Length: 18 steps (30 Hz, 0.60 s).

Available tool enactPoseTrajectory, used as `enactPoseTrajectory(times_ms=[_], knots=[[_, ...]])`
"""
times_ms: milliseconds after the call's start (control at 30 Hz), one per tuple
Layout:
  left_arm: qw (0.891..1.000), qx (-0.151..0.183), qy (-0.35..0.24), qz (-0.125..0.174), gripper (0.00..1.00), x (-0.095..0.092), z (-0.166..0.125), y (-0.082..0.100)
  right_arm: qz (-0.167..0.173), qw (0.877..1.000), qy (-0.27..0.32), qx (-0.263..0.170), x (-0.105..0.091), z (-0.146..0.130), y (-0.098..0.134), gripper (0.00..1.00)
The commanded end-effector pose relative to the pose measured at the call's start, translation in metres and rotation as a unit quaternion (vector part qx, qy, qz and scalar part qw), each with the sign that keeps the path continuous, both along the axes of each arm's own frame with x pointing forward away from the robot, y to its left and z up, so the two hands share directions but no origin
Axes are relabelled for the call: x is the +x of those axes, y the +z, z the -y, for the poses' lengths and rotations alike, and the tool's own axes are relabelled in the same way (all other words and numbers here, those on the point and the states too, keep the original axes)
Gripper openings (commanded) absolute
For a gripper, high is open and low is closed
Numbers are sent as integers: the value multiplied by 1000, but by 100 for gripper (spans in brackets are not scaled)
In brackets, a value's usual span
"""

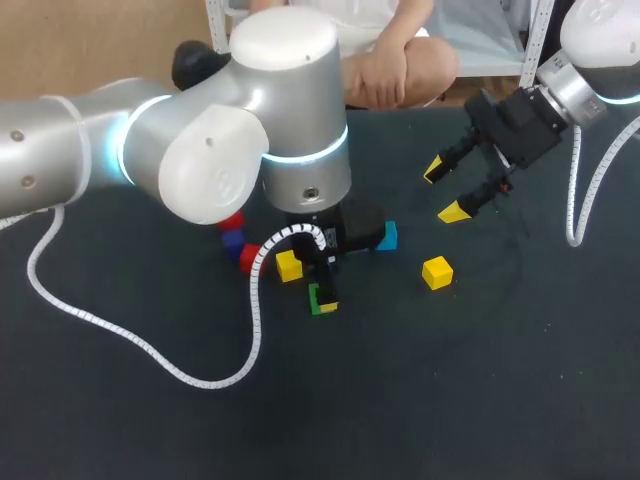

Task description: Place the blue cubes, place green cubes on the blue cubes, place the yellow cubes on the green cubes, then place the red cubes on the yellow cubes, and place purple cube on the red cubes.

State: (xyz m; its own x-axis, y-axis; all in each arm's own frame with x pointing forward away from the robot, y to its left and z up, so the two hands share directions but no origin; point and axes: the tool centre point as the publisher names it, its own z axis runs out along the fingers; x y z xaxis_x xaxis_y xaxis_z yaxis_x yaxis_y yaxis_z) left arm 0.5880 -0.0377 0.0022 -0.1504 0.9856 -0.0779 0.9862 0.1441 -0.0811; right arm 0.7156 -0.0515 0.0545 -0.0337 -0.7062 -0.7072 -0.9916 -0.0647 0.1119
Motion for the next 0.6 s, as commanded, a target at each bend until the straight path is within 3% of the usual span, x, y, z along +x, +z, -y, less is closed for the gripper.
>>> enactPoseTrajectory(times_ms=[33,133,267,400,467,500,567,600], knots=[[1000,-2,-2,2,2,-4,5,3,1,1000,-1,0,-1,0,0,100],[1000,-7,-3,0,9,-7,12,0,1,1000,-1,0,-1,0,0,100],[1000,-14,-5,-9,25,-10,21,-6,1,1000,-1,0,-1,0,0,100],[1000,-12,-10,-13,11,-11,25,-10,1,1000,-1,0,-1,0,0,100],[1000,-13,-10,-14,21,-12,26,-12,1,1000,-1,0,-1,0,0,100],[1000,-13,-10,-15,34,-12,26,-12,1,1000,-1,0,-1,0,0,100],[1000,-12,-9,-16,39,-12,26,-12,1,1000,-1,0,-1,0,0,100],[1000,-12,-9,-16,46,-12,26,-12,1,1000,-1,0,-1,0,0,100]])
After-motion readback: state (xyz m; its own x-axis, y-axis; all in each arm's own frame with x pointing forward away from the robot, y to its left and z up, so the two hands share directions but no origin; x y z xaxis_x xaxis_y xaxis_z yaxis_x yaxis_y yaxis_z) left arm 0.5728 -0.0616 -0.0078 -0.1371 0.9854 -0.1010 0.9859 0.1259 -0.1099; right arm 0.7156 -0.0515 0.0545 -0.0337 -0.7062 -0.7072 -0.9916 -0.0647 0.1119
